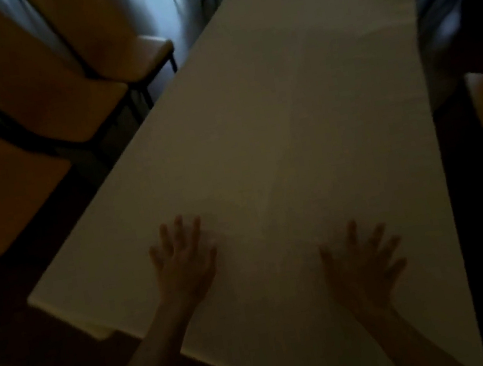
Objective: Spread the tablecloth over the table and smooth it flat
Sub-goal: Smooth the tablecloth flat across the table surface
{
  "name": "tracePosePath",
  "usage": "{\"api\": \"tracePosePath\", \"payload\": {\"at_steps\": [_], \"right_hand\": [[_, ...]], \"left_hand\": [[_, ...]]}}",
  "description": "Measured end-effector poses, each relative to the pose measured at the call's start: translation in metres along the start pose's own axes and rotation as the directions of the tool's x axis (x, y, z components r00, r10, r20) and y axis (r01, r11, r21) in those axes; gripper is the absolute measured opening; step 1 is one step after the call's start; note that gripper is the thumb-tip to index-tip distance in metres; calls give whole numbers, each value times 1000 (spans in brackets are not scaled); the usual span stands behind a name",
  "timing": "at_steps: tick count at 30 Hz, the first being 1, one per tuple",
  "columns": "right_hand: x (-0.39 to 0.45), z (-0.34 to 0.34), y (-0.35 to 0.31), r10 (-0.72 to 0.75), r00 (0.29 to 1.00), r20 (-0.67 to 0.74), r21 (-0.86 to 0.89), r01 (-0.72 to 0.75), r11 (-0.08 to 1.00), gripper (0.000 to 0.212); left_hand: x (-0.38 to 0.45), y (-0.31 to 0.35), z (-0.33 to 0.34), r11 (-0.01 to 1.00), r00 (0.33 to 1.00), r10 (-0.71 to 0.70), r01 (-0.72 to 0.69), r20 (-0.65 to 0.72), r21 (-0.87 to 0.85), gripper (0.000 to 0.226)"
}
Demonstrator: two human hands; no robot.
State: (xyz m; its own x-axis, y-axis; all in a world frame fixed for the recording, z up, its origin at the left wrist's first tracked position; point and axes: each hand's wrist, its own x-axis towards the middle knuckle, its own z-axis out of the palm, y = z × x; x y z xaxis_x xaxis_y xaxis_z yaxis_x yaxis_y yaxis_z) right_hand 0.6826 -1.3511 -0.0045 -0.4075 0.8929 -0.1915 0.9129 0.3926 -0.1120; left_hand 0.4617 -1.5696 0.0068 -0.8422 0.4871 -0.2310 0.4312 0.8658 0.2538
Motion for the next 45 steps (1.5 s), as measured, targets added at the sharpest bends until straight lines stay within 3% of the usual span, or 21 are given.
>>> {"api": "tracePosePath", "payload": {"at_steps": [3,17,26,29,36,39,41,45], "right_hand": [[-12,11,13,115,992,52,-75,-111,991,89],[-52,25,9,147,988,-49,17,-146,989,88],[-96,35,11,152,988,-10,-13,-152,988,92],[-108,35,11,179,984,2,-34,-179,983,93],[-127,33,13,109,993,-36,100,-105,990,86],[-97,26,20,-25,1000,-14,94,26,995,84],[-65,22,24,-31,1000,0,79,31,996,83],[-47,26,27,-82,993,83,-46,87,995,87]], "left_hand": [[12,-8,0,994,999,24,-26,22,106,76],[-7,-34,1,962,996,-11,-13,86,274,76],[-55,-64,5,982,997,-28,13,78,191,78],[-66,-80,14,970,999,-17,4,51,244,78],[-68,-70,-7,967,992,95,-111,79,230,76],[-29,-48,-27,963,983,183,-181,12,198,77],[4,-35,-33,958,975,221,-214,-15,192,77],[21,-40,-20,955,977,202,-212,69,209,78]]}}
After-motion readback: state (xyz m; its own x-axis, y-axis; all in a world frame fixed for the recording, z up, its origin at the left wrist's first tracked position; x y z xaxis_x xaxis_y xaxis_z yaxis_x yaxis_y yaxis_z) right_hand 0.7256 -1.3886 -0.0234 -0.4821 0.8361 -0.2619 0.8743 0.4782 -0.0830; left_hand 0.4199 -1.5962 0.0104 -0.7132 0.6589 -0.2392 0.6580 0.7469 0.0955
